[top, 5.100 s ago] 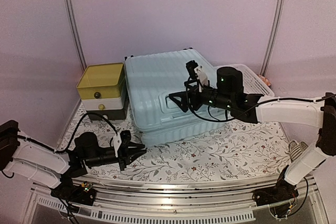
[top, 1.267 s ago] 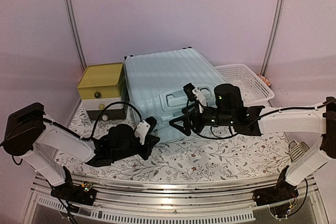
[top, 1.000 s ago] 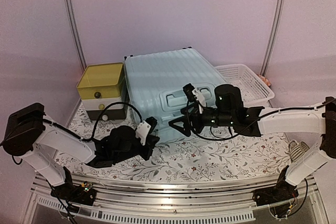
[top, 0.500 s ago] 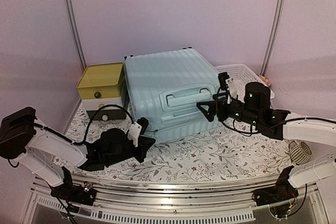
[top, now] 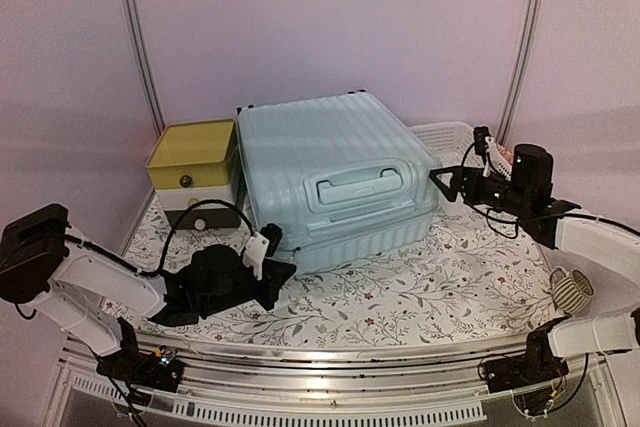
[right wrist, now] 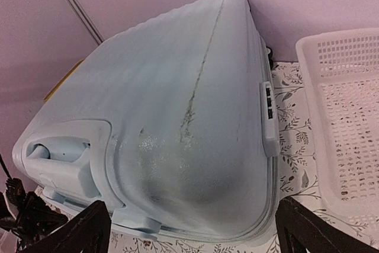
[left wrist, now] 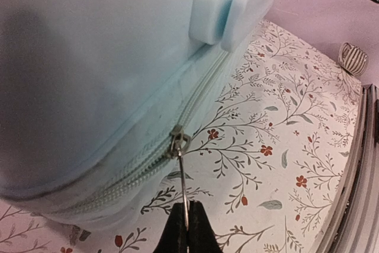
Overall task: Open, take out, and arrange the luggage
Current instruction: Unzip the zipper of the luggage.
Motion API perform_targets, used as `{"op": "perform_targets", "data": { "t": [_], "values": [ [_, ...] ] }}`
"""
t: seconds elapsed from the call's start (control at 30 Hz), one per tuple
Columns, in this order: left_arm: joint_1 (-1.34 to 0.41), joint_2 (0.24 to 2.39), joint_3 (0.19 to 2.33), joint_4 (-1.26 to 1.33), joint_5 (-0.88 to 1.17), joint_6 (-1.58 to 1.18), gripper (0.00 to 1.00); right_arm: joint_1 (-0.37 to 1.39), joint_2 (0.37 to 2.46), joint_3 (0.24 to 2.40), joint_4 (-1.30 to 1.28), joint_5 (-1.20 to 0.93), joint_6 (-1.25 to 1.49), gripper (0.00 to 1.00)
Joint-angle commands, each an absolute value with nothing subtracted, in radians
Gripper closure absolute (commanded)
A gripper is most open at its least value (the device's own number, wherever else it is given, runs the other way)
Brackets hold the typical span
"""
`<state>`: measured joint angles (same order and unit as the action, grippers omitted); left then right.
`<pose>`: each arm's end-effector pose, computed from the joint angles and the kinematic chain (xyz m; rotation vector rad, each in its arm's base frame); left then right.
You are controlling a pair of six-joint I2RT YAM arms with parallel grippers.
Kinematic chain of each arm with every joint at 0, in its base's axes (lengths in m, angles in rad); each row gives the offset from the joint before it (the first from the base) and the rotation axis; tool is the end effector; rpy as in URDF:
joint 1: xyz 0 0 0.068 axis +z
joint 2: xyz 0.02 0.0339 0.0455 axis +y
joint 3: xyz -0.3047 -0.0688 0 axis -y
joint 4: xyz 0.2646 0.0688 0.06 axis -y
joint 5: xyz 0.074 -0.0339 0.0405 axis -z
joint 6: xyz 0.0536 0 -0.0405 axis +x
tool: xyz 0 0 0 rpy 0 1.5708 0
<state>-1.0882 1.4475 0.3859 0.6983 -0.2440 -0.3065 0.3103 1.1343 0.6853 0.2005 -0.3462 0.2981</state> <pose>0.1422 -0.2435 0.1693 0.5993 1.8938 -0.6906 0.2575 0.1017 0.2982 -0.2631 1.8495 0.7401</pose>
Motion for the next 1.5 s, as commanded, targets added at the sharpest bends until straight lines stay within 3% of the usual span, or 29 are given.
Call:
{"op": "perform_targets", "data": {
  "t": [0.0, 0.6, 0.93, 1.3, 1.47],
  "values": [
    [-1.105, 1.420, 0.384, 0.770, -0.184, -0.302, 1.00, 0.299, 1.191, 0.711, 0.201, -0.530, 0.327, 0.01],
    [-1.102, 1.425, 0.393, 0.764, -0.182, -0.304, 1.00, 0.303, 1.306, 0.742, 0.231, -0.715, 0.295, 0.01],
    [-1.084, 1.391, 0.412, 0.730, -0.155, -0.329, 1.00, 0.461, 1.375, 0.779, 0.235, -0.752, 0.234, 0.01],
    [-1.085, 1.373, 0.405, 0.715, -0.186, -0.339, 1.00, 0.496, 1.358, 0.791, 0.221, -0.762, 0.192, 0.00],
    [-1.123, 1.448, 0.501, 0.672, -0.164, -0.279, 1.00, 0.535, 1.369, 0.796, 0.219, -0.738, 0.171, 0.01]
  ]
}}
